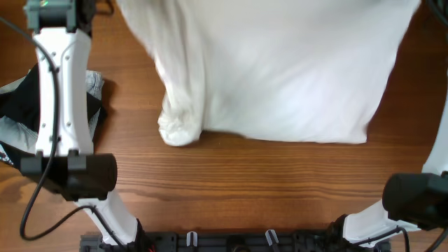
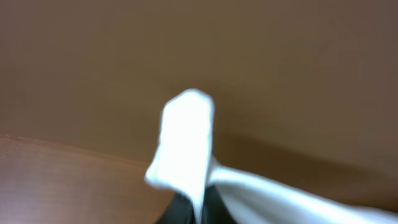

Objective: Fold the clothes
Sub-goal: 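Swing the stretched shirt up and away with both grippers, flinging it flat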

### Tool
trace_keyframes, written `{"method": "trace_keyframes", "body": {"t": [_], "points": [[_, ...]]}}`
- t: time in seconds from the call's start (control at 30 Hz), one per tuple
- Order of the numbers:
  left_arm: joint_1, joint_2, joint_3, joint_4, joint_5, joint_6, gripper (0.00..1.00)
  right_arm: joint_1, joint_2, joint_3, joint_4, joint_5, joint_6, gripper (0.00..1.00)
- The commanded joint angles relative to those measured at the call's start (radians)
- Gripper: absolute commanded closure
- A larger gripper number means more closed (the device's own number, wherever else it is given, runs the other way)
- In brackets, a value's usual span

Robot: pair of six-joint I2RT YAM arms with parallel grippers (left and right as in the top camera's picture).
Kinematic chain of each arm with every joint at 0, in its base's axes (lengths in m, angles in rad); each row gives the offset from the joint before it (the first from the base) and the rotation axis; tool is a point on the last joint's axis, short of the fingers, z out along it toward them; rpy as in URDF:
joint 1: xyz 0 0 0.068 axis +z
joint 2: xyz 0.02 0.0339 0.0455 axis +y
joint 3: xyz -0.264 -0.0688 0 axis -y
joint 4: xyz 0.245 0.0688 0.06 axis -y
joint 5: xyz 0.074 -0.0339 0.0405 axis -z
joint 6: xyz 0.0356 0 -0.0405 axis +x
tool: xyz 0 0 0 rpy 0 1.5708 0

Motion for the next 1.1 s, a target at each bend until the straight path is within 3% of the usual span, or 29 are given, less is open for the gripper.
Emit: {"method": "trace_keyframes", "body": {"t": [0.0,0.1,0.3,0.4,0.5,0.63,0.8,1.07], "points": [[0.009,-0.029,0.04,0.237,-0.026,-0.076,0.96,0.005,-0.026,0.029,0.314,-0.066,0.201,0.96],[0.01,-0.039,0.117,0.296,-0.09,-0.084,0.96,-0.002,-0.038,0.078,0.381,-0.018,0.219,0.96],[0.028,-0.042,0.208,0.229,-0.088,-0.061,0.96,-0.031,-0.033,0.126,0.066,0.233,0.005,0.96],[0.027,-0.04,0.208,-0.008,-0.024,-0.051,0.96,-0.031,-0.005,0.126,-0.137,0.438,-0.123,0.96],[0.026,-0.028,0.208,-0.34,0.013,-0.034,0.96,-0.031,0.046,0.124,-0.327,0.621,-0.129,0.96],[0.024,0.046,0.159,-0.668,0.013,-0.013,0.96,-0.027,0.138,0.124,-0.541,0.576,-0.107,0.96],[0.005,0.138,-0.005,-0.776,0.013,0.019,0.96,-0.007,0.214,0.124,-0.771,0.457,-0.096,0.96],[-0.074,0.143,-0.301,-0.909,0.02,0.019,0.96,-0.014,0.223,0.025,-1.099,0.512,-0.072,0.96]]}}
